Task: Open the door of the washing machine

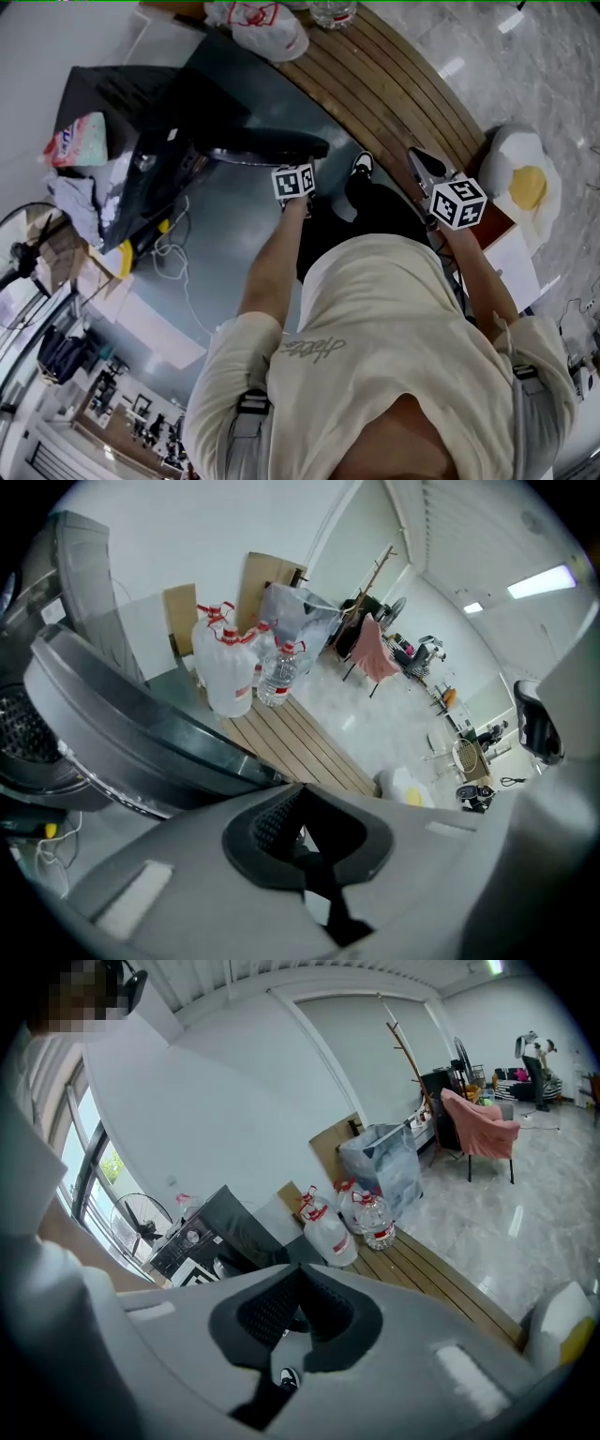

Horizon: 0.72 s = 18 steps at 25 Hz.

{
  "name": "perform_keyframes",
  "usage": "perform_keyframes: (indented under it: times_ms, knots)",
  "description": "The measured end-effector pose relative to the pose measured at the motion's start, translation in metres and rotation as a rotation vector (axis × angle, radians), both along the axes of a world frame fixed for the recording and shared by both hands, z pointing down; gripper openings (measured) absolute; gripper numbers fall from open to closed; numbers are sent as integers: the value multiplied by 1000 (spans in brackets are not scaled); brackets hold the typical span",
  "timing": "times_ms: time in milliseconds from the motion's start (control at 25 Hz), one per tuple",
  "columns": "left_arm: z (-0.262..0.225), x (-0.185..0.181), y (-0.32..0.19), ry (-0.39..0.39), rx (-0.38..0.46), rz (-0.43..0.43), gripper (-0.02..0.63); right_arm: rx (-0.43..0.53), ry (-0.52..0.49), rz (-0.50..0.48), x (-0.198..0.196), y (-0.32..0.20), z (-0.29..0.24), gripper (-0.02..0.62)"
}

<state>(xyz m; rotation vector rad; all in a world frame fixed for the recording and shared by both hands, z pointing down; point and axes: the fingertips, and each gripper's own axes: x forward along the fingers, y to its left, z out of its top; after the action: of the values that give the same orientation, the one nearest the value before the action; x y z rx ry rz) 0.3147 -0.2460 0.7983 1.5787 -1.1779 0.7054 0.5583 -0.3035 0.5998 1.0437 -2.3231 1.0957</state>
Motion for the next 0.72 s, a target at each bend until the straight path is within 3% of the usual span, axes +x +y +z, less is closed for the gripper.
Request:
perform_keyframes:
  times_ms: [160,320,520,720]
  knots:
    - [-9,-7,-31,3,58,-14,15,0,1,9,4,0,1,2]
    - [-15,-12,-56,56,81,-49,15,-2,6,10,5,2,3,2]
    - [-13,-14,-70,31,96,40,15,-12,27,25,7,3,5,2]
    - [-13,-33,-88,56,127,41,15,-19,50,43,0,2,9,2]
